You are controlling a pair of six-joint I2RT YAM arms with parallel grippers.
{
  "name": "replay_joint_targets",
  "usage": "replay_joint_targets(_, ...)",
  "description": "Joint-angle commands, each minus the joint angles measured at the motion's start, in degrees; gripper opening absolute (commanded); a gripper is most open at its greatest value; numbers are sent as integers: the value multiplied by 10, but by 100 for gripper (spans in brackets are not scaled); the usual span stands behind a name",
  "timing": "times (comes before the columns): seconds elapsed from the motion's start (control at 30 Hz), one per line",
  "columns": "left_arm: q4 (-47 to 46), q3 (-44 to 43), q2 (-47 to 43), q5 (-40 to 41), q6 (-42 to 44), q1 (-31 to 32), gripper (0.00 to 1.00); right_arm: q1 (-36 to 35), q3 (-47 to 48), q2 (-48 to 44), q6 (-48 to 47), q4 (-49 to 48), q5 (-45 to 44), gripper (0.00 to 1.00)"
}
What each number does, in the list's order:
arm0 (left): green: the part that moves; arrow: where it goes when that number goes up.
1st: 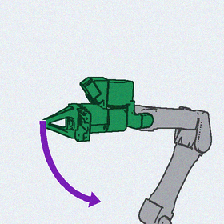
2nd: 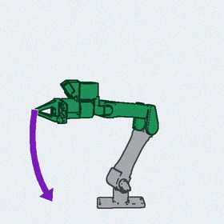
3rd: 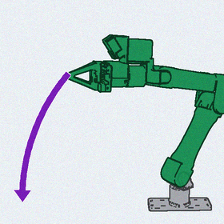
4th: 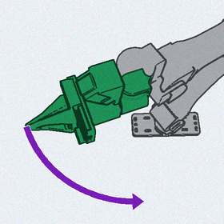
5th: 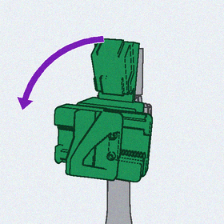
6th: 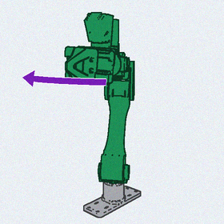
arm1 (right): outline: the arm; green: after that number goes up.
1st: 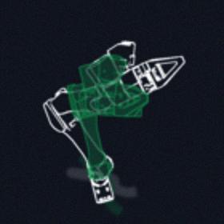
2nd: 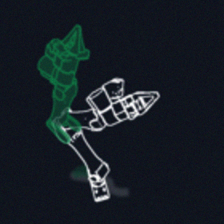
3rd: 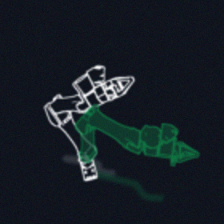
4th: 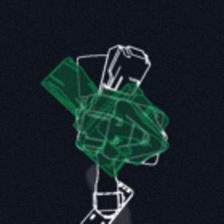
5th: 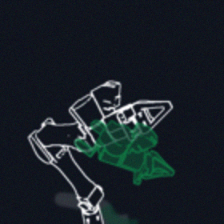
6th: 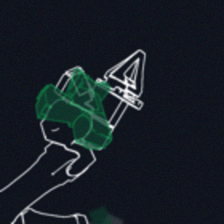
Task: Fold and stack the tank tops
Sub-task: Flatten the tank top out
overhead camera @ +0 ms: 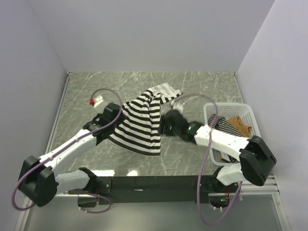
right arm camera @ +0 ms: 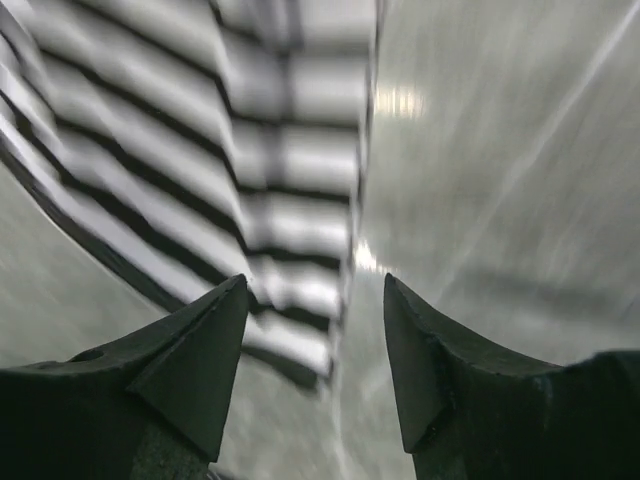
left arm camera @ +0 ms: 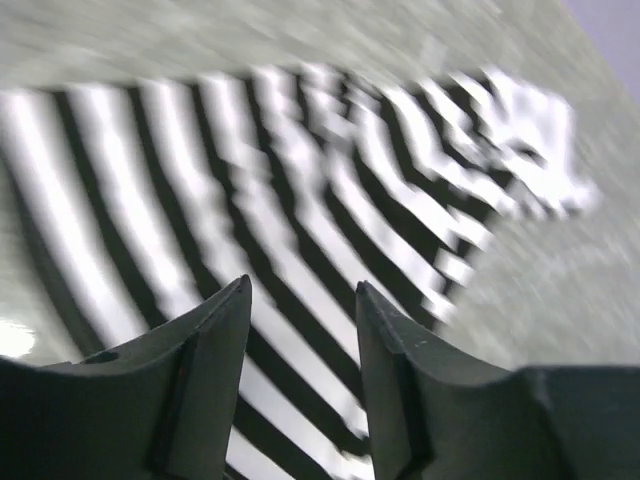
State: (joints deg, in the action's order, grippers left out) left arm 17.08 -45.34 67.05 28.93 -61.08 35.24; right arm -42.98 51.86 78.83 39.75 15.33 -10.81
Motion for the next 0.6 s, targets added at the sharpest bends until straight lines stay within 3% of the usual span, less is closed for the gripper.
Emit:
replay_joint_targets(0.0, 24, 33, -34, 38, 34, -54, 52, -68, -95, -17, 80, -28, -19, 63)
replay_joint_targets(0.17, 23, 47, -13, 71, 63, -121, 55, -119, -145, -21, 126, -20, -47, 62)
replay_joint_targets(0.47, -22, 72, 14, 23, 104, -226, 53, -167, -141, 24, 172, -58, -50, 62)
replay_joint_targets(0.57, -28, 75, 19, 16, 112, -243, 53, -183, -121, 59, 180, -43, -68, 52)
